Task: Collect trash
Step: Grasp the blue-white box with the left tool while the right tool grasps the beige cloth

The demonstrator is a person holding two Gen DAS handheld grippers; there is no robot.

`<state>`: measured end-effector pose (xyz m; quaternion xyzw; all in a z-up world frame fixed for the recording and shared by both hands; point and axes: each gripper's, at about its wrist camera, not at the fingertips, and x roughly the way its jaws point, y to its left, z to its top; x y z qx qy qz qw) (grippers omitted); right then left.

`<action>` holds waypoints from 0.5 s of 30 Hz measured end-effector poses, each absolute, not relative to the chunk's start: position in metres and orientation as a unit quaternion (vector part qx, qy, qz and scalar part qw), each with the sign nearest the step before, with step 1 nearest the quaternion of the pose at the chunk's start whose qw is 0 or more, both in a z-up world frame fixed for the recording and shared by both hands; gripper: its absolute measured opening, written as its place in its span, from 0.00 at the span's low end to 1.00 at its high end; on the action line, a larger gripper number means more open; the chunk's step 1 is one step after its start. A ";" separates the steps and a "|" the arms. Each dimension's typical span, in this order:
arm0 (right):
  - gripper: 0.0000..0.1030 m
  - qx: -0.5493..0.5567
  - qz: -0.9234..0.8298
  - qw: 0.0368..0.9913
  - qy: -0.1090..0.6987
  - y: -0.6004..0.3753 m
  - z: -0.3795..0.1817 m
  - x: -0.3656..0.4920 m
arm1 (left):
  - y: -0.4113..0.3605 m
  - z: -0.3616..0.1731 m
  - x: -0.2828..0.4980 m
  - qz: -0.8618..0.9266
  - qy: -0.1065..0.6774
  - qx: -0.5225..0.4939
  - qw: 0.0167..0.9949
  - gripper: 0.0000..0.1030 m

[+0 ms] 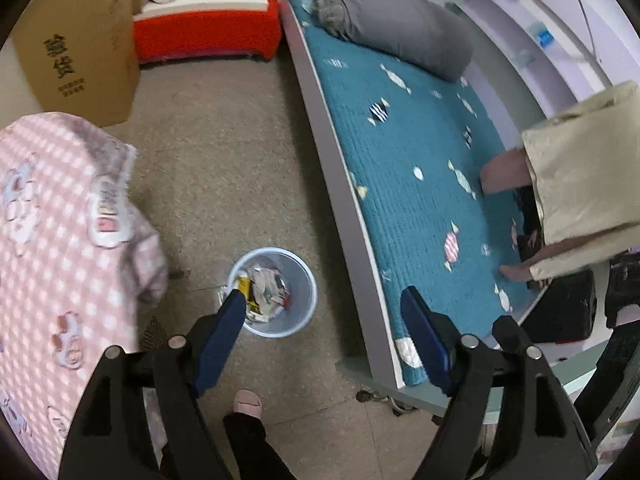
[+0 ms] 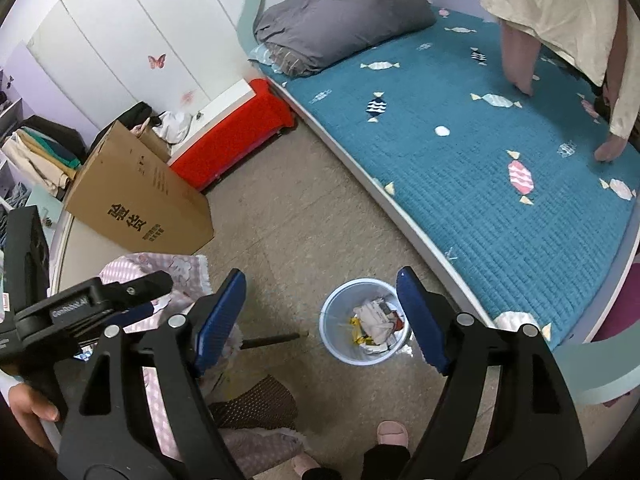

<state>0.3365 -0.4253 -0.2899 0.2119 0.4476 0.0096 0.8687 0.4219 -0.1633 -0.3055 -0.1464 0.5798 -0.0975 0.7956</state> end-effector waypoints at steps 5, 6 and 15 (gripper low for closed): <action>0.74 0.195 0.050 0.871 0.449 -0.375 -0.279 0.338 | -0.113 -0.287 0.398 -0.070 0.557 -0.166 0.811 0.75; 0.74 0.191 0.059 0.871 0.449 -0.362 -0.277 0.338 | -0.104 -0.285 0.394 -0.065 0.554 -0.169 0.813 0.75; 0.74 0.151 0.153 0.865 0.453 -0.205 -0.257 0.324 | 0.053 -0.257 0.329 0.012 0.513 -0.219 0.830 0.76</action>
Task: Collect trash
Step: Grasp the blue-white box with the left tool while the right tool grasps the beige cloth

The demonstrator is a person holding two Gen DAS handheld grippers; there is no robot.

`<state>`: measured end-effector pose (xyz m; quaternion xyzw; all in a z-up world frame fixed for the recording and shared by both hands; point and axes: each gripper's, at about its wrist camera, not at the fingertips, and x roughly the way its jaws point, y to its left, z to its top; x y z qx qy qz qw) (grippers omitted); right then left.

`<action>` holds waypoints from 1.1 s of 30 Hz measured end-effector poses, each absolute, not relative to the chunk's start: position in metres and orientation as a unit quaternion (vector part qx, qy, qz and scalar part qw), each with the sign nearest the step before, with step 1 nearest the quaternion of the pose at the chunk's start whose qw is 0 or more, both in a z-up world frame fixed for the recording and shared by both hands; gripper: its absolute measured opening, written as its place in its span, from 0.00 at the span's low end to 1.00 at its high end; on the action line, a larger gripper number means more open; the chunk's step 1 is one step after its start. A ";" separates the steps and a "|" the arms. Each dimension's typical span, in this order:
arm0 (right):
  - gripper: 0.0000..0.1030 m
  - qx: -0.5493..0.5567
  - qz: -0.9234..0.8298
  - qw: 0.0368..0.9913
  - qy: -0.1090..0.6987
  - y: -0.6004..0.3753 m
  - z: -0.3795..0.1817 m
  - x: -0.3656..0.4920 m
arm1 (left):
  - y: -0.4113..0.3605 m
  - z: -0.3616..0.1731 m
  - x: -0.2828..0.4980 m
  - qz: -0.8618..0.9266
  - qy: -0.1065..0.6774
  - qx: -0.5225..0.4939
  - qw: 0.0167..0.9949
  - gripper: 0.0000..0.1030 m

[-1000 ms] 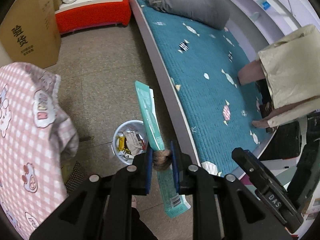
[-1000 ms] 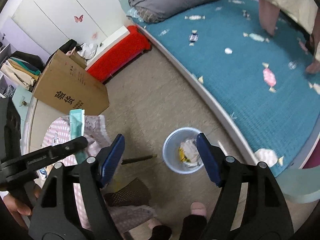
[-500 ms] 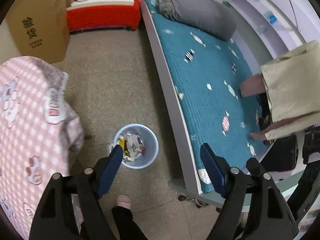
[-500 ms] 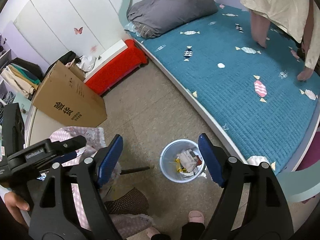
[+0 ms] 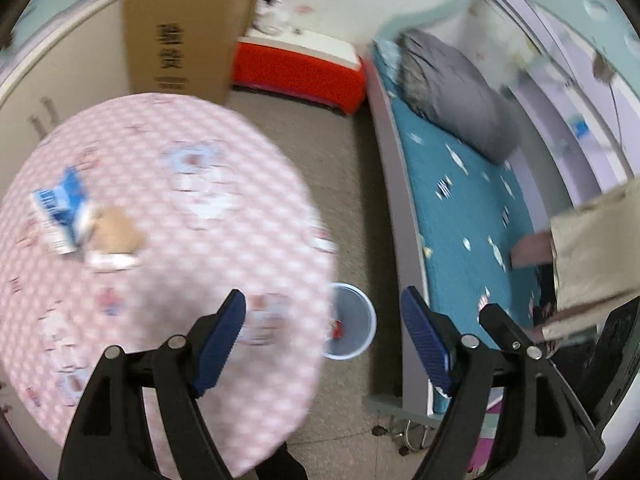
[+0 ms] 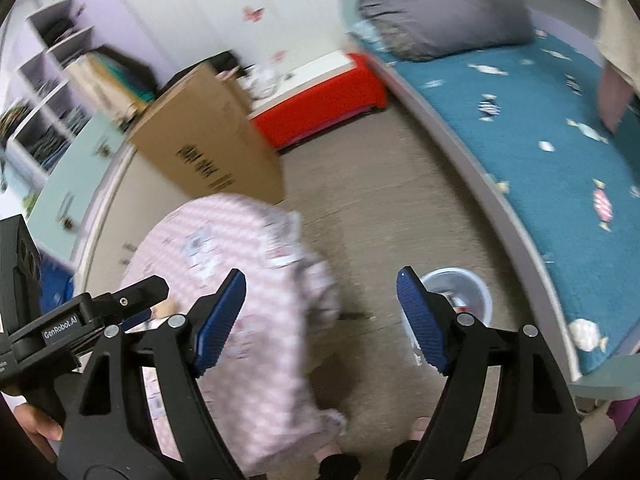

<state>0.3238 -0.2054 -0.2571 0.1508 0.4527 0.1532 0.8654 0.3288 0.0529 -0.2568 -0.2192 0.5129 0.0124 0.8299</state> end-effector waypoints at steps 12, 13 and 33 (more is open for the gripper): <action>0.74 0.125 0.197 0.856 0.462 -0.024 -0.257 0.281 | 0.263 -0.253 0.241 0.085 0.486 -0.271 0.827 0.76; 0.74 0.123 0.197 0.854 0.465 -0.015 -0.257 0.279 | 0.275 -0.252 0.236 0.083 0.484 -0.271 0.828 0.76; 0.54 0.039 0.225 0.815 0.532 0.069 -0.312 0.340 | 0.318 -0.308 0.317 0.029 0.529 -0.273 0.803 0.44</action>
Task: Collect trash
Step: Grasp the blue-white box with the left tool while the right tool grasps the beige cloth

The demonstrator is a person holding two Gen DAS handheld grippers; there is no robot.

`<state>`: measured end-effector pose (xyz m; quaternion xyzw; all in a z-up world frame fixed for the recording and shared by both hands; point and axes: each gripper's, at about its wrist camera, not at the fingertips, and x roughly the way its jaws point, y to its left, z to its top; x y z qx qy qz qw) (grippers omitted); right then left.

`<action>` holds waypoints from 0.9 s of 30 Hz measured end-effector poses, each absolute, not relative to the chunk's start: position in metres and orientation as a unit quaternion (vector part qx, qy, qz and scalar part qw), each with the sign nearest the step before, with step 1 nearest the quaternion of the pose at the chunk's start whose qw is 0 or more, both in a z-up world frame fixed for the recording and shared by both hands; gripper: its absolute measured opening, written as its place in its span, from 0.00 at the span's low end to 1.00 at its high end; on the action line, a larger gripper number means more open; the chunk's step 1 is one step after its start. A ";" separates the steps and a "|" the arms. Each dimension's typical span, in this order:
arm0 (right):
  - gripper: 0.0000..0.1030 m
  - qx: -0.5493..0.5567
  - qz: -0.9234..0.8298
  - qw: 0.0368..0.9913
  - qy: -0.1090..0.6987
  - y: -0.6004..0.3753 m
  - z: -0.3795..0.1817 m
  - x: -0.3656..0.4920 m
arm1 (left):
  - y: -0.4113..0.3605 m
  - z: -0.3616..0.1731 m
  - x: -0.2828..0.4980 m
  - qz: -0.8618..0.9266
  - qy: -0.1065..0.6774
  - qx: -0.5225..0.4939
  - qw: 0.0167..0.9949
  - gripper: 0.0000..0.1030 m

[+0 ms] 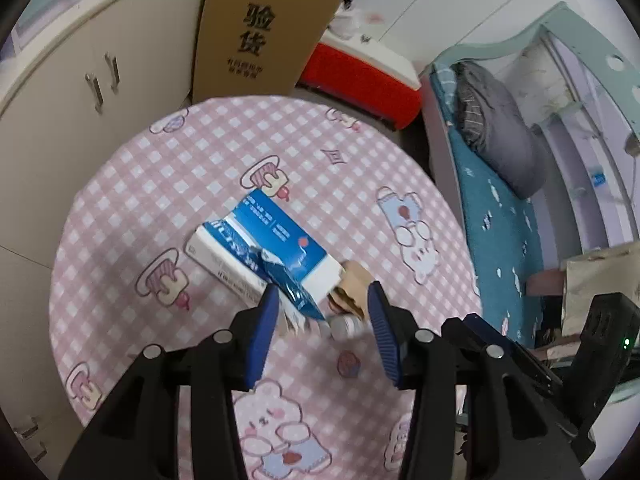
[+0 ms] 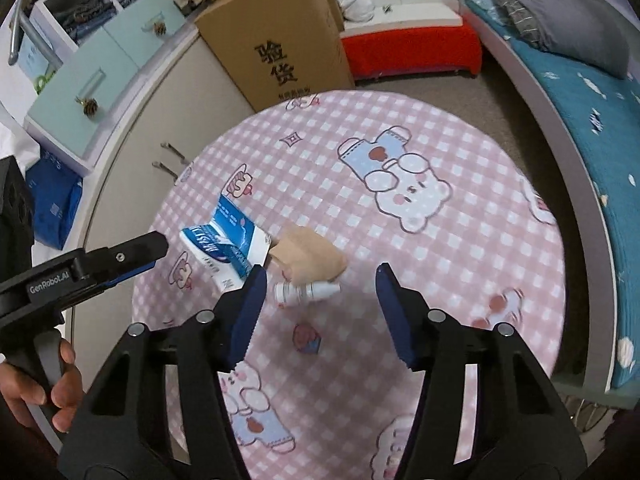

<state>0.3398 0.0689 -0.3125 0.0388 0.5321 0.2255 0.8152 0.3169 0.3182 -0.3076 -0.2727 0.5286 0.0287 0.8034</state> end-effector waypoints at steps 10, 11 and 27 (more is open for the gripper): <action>0.55 -0.013 0.259 0.784 0.564 0.094 -0.354 0.379 | 0.327 -0.362 0.364 0.061 0.572 -0.269 0.772 0.37; 0.55 -0.019 0.265 0.779 0.567 0.098 -0.359 0.381 | 0.327 -0.368 0.365 0.061 0.578 -0.266 0.769 0.36; 0.56 -0.080 0.290 0.758 0.578 0.128 -0.390 0.382 | 0.315 -0.383 0.362 0.054 0.593 -0.211 0.775 0.35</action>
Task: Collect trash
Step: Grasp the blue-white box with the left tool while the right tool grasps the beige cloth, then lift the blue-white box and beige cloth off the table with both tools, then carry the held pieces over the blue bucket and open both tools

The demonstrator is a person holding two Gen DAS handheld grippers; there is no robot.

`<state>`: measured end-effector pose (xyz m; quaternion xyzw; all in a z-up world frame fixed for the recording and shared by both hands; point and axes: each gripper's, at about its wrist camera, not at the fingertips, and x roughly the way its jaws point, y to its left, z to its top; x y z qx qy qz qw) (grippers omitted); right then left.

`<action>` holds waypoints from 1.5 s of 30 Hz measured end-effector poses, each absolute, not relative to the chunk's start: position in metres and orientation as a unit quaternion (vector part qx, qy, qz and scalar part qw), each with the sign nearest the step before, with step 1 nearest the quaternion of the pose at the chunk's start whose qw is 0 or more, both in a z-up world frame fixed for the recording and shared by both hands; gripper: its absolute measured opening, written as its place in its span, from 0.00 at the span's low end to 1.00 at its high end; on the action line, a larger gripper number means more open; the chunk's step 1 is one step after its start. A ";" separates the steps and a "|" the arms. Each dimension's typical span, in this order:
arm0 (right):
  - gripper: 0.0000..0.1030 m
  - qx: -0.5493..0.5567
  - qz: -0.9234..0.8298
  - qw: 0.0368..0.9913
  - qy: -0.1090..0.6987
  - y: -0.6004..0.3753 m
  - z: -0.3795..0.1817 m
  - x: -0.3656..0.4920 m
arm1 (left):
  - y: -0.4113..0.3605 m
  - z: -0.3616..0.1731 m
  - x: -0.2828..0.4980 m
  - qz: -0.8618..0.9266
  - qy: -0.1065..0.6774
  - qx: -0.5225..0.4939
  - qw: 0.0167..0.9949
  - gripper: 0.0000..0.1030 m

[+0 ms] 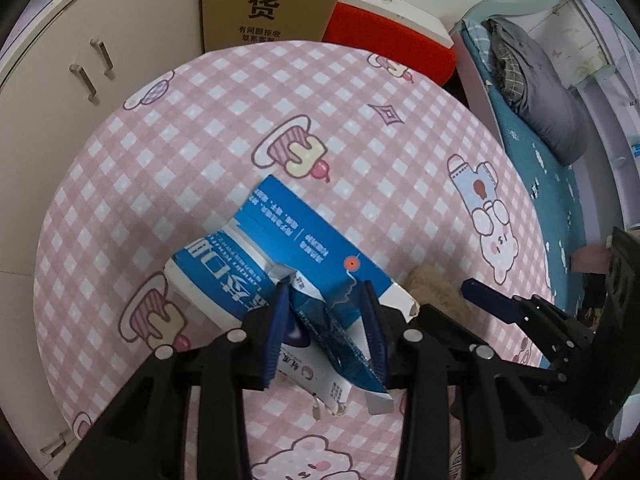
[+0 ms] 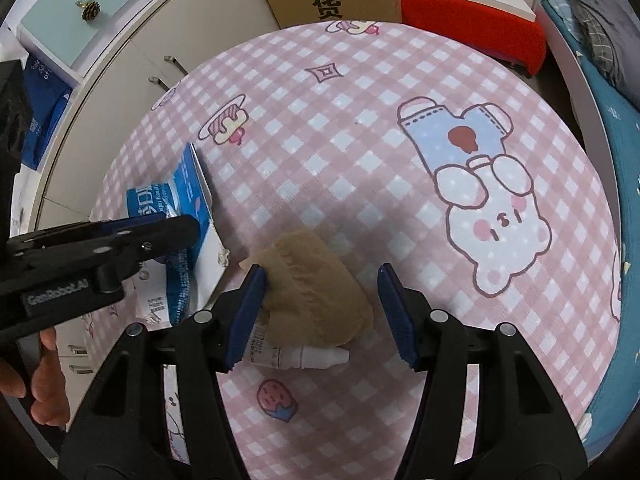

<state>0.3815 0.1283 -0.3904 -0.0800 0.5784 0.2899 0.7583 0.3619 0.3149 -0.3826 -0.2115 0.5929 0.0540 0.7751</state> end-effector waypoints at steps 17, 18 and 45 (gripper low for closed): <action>0.30 -0.090 0.299 0.762 0.568 0.134 -0.385 0.375 | 0.332 -0.388 0.348 0.088 0.574 -0.242 0.778 0.15; 0.26 -0.089 0.300 0.762 0.567 0.133 -0.384 0.374 | 0.332 -0.386 0.348 0.089 0.570 -0.251 0.778 0.13; 0.23 0.139 0.160 0.856 0.471 -0.104 -0.251 0.286 | 0.134 -0.240 0.312 -0.096 0.474 -0.168 0.859 0.13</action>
